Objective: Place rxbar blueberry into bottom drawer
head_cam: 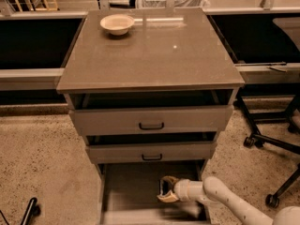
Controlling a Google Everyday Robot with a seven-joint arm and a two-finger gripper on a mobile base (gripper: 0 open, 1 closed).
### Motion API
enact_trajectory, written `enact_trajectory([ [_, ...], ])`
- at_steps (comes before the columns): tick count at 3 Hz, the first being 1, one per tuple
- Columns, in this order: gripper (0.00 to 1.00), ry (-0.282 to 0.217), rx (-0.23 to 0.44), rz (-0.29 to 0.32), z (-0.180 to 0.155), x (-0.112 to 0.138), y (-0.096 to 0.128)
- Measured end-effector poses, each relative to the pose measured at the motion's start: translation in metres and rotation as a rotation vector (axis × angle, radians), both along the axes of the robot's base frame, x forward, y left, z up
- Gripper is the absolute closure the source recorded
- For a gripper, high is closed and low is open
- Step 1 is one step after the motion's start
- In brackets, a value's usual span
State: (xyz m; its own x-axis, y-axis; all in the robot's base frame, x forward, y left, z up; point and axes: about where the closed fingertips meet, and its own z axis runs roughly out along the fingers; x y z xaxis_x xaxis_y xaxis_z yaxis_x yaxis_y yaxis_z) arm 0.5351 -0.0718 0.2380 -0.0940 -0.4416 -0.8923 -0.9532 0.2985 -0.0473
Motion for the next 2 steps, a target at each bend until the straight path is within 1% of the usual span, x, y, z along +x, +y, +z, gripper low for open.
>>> enact_trajectory([
  [1,0.0,0.0,0.0,0.0,0.0,0.0,0.0001],
  [2,0.0,0.0,0.0,0.0,0.0,0.0,0.0001],
])
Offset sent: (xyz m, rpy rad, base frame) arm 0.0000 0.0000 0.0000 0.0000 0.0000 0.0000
